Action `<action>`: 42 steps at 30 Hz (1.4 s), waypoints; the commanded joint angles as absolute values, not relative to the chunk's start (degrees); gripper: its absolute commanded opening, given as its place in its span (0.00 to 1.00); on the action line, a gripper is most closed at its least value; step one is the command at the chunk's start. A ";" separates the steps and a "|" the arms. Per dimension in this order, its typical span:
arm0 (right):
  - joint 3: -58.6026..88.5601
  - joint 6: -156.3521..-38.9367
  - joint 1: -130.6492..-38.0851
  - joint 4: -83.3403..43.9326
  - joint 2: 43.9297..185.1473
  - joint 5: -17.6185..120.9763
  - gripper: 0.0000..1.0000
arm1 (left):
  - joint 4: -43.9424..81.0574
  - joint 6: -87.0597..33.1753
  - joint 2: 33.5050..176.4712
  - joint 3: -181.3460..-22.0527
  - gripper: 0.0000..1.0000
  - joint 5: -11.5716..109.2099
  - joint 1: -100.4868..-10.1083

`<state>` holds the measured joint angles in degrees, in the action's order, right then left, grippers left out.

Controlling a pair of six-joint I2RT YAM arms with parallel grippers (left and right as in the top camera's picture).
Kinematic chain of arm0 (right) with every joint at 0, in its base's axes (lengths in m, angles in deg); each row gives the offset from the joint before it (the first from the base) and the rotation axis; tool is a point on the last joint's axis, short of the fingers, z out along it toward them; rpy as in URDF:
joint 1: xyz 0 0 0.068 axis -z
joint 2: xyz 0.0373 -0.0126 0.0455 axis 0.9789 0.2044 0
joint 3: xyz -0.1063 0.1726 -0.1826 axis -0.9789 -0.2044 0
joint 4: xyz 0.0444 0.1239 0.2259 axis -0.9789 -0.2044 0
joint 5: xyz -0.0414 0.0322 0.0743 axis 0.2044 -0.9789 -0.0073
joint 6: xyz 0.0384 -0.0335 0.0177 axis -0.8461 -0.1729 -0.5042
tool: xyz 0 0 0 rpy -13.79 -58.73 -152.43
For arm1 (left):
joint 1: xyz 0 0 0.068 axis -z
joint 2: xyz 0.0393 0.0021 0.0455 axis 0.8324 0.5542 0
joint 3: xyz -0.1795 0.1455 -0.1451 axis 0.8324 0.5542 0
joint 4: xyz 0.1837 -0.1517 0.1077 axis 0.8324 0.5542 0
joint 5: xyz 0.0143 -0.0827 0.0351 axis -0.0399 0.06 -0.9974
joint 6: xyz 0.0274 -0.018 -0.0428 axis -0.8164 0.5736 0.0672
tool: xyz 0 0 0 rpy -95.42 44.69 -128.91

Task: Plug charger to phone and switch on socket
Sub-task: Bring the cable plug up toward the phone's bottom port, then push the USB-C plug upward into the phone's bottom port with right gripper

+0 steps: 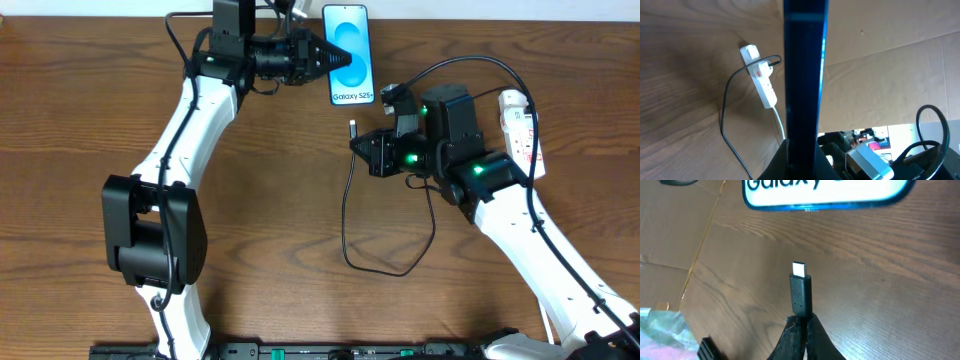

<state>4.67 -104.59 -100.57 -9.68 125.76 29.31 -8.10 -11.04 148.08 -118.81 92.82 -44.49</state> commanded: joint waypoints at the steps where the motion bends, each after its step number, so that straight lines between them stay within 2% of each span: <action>1: 5.22 -104.97 -100.81 -9.35 124.56 31.69 0.01 | -8.38 -12.61 146.37 -119.58 0.07 94.02 -43.99; 42: 5.22 -109.69 -100.60 -5.77 124.56 33.44 0.01 | -8.16 -12.57 146.37 -119.58 0.07 97.25 -44.01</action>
<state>4.67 -109.01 -100.57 -5.99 125.76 33.55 -7.97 -11.17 148.08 -118.81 94.39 -43.96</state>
